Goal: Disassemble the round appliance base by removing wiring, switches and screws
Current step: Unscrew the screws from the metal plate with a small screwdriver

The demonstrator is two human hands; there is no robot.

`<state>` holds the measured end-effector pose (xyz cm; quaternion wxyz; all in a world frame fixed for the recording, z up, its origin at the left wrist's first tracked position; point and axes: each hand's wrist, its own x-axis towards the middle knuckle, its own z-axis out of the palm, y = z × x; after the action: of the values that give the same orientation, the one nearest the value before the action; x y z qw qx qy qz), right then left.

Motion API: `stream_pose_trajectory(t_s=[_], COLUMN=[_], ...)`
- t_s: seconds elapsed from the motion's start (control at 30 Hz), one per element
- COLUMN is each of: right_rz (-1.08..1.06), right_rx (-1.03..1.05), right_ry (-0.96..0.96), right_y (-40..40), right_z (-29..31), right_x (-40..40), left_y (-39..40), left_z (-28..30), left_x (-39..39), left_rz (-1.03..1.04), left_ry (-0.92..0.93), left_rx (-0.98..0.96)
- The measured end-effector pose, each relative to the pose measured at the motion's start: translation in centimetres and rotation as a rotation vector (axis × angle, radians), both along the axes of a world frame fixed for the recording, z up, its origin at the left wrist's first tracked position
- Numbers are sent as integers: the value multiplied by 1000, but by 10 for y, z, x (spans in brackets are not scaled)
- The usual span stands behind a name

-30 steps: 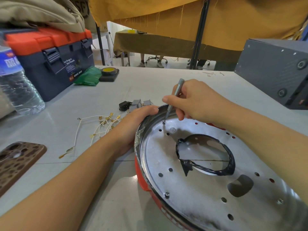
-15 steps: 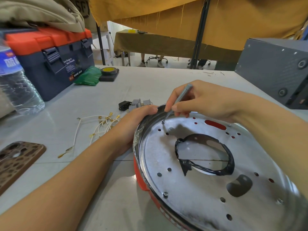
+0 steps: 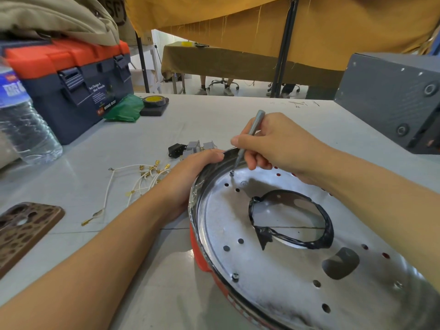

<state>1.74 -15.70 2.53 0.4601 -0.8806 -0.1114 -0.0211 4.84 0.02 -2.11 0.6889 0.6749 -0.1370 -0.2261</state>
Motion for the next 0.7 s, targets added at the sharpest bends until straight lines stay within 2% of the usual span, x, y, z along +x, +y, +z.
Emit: stream_pose_trajectory(t_s=[0.23,0.33,0.43,0.57,0.7], right_rz=[78,95,76,55,82], right_rx=[26,-7,-64,-174,-206], right_ry=[-3,8,-58,-86,-80], right_y=[-1,-1,5,9,10], right_z=[4,6,5,5,6], right_x=[-1,-3,-3,-1,-4], left_y=[9,9,7,5,5], left_z=[-13,-13,-7,-4,0], left_x=[-1,2,2,-5,-9], left_rz=[-41,-53,5,2,-38], left_ry=[13,-10,-55,-24,-39], left_rx=[-144,-93,113,-19,34])
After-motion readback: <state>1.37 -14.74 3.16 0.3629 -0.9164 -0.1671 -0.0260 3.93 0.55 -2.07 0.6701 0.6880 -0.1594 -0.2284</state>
